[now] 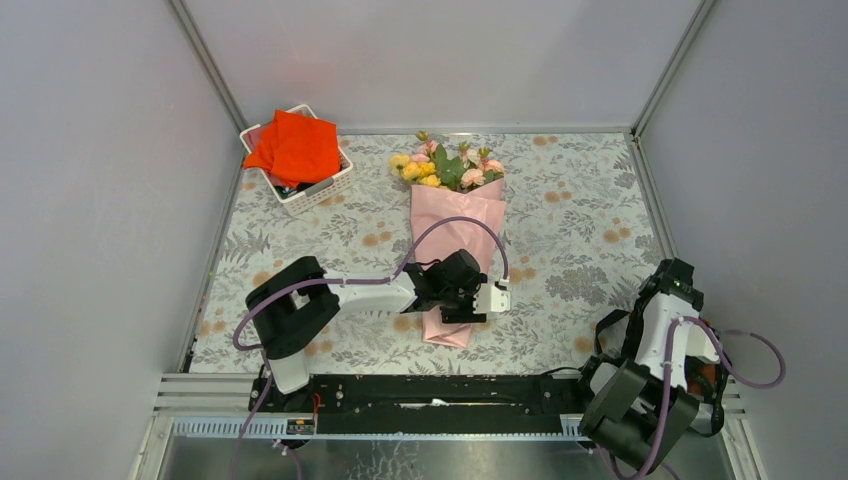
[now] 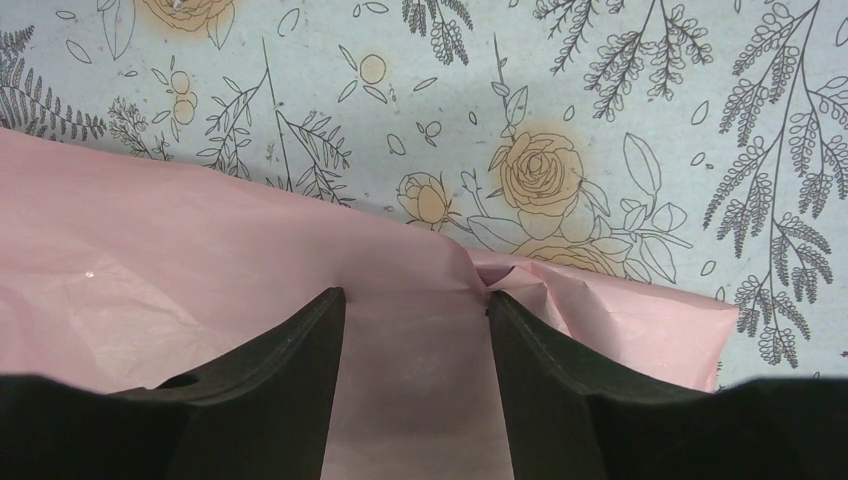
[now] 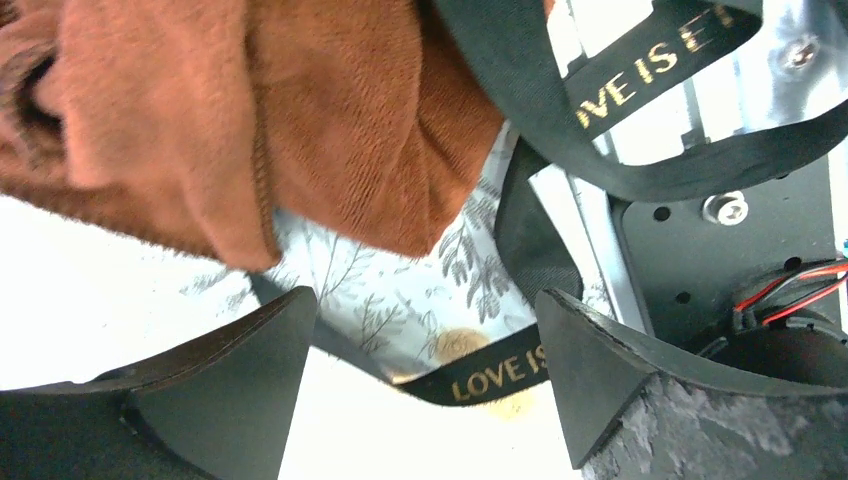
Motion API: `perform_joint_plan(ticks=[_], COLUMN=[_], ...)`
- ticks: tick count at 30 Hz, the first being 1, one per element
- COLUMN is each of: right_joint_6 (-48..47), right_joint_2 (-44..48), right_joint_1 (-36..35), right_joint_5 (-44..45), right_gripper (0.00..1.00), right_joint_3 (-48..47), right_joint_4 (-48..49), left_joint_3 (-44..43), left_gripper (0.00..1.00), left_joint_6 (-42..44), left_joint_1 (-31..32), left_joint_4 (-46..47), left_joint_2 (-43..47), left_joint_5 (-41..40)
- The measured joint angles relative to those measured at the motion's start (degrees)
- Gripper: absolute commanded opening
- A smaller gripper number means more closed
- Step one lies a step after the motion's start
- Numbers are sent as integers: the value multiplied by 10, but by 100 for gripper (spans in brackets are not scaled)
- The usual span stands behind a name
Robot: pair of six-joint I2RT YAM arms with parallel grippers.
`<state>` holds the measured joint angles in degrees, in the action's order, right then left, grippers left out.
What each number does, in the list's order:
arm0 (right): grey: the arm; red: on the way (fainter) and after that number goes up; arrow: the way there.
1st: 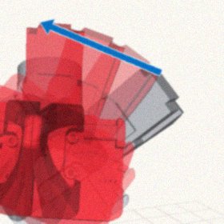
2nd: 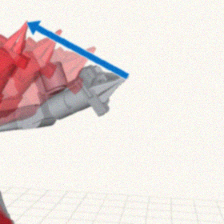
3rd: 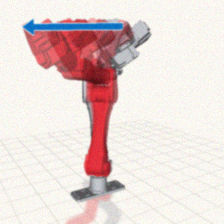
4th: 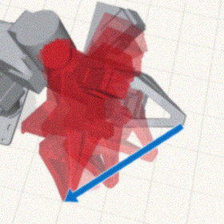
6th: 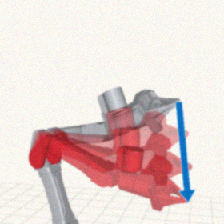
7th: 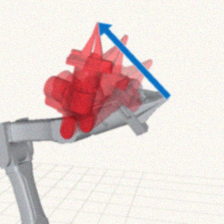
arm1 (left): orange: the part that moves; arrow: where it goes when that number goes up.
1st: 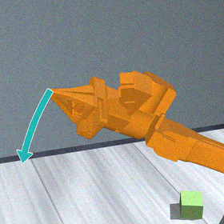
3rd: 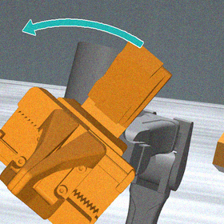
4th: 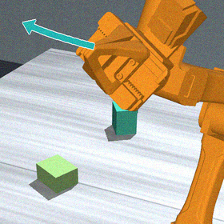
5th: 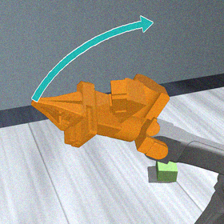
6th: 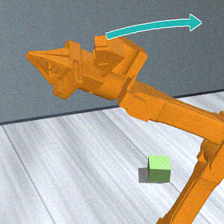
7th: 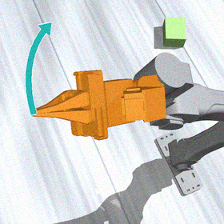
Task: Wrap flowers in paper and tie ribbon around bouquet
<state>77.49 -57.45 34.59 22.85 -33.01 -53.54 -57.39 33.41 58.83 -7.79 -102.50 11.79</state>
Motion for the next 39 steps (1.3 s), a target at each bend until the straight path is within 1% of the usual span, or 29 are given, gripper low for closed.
perform_joint_plan(ticks=[4,9,13,16,18,19,20,22,24,25,28,34,36,39], right_joint_6=[-32,-44,-44,-31,-17,-5,2,16,21,25,20,18,5,-32], right_joint_2=[34,37,6,-24,-45,-57,-68,-95,-111,-114,-110,-152,-163,-167], right_joint_1=[0,0,-7,-31,-51,-69,-80,-99,-108,-114,-130,-222,-246,-264], right_joint_5=[-26,-58,-76,-82,-85,-84,-83,-84,-88,-90,-106,-134,-141,-147], right_gripper=[87,82,80,80,76,70,59,28,4,1,0,0,0,0], right_joint_3=[-9,-2,22,40,43,41,35,22,14,12,23,7,3,2], right_joint_4=[-10,-12,0,17,29,40,42,55,77,93,141,247,280,299], left_joint_3=[0,0,0,0,-1,-1,-2,-3,-5,-6,-8,-11,-12,-13], left_gripper=[63,63,63,63,63,63,63,63,63,63,63,63,63,63], left_joint_6=[0,0,0,0,0,0,0,0,0,0,0,0,0,1], left_joint_1=[0,0,0,0,0,0,0,0,0,0,0,0,0,0], left_joint_4=[0,0,0,-1,-2,-2,-2,-4,-7,-8,-10,-13,-14,-16], left_joint_2=[0,0,0,-1,-1,-1,-1,-2,-3,-3,-5,-7,-7,-8], left_joint_5=[0,0,0,0,0,0,0,0,0,0,0,-1,-2,-3])
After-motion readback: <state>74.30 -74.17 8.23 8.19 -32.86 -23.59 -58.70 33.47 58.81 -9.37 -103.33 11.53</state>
